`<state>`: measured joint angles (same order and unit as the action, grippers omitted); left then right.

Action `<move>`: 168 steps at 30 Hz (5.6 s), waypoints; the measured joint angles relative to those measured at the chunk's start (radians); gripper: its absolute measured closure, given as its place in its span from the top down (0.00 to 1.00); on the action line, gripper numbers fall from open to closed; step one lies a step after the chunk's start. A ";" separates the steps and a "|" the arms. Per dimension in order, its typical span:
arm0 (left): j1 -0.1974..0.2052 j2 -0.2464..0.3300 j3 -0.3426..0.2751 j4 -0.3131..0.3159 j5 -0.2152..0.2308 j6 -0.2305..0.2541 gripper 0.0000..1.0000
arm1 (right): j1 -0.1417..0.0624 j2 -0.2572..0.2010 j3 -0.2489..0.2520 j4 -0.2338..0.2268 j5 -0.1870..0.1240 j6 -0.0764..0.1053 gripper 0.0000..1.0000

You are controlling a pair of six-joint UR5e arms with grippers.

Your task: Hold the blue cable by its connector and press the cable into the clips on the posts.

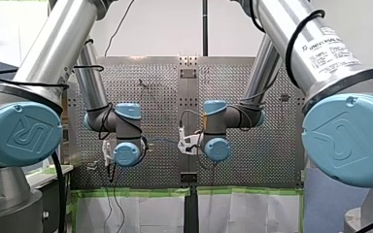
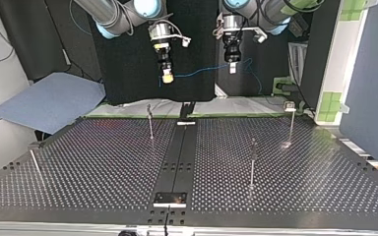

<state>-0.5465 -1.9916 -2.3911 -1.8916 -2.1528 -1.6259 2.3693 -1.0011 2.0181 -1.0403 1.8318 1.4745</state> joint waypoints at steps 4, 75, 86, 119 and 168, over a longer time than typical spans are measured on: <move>0.000 0.000 0.000 0.000 0.000 0.000 0.01 | 0.000 0.000 0.000 0.000 0.000 0.000 0.00; 0.000 0.000 0.000 0.000 0.000 0.000 0.01 | 0.000 0.000 0.000 0.000 0.000 0.000 0.00; 0.003 -0.006 -0.001 -0.005 -0.005 0.008 0.01 | -0.001 0.010 -0.005 0.009 0.004 -0.002 0.00; 0.006 -0.110 -0.002 -0.051 -0.011 0.023 0.01 | -0.002 0.078 -0.008 0.046 0.006 -0.003 0.00; 0.088 0.170 0.113 -0.334 -0.089 0.145 0.01 | 0.002 -0.182 -0.183 0.336 -0.067 0.031 0.00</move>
<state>-0.4585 -1.8215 -2.2781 -2.2260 -2.2418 -1.4814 2.3709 -1.1833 1.8351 -0.7041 1.7647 1.5050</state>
